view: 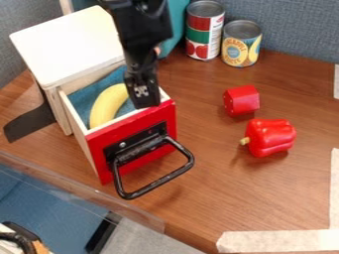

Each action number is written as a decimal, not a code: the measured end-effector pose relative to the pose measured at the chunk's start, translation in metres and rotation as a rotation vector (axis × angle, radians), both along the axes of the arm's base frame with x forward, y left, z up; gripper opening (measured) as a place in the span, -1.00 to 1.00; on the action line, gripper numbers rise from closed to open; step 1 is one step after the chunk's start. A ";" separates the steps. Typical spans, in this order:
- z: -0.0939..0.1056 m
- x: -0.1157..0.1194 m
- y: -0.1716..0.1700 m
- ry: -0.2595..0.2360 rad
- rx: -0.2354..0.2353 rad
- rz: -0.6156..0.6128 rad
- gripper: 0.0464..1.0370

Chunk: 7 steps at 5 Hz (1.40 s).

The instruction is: Close the drawer

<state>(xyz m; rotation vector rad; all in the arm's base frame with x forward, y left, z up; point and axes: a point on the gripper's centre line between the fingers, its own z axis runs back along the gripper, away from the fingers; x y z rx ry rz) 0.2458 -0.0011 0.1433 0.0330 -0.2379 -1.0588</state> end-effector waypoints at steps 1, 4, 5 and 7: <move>-0.008 -0.002 -0.008 0.013 0.013 -0.156 0.93; -0.036 -0.020 -0.042 0.031 0.007 -0.533 0.93; -0.050 -0.025 -0.047 0.044 -0.016 -0.594 0.93; -0.069 -0.031 -0.054 0.051 -0.034 -0.733 0.93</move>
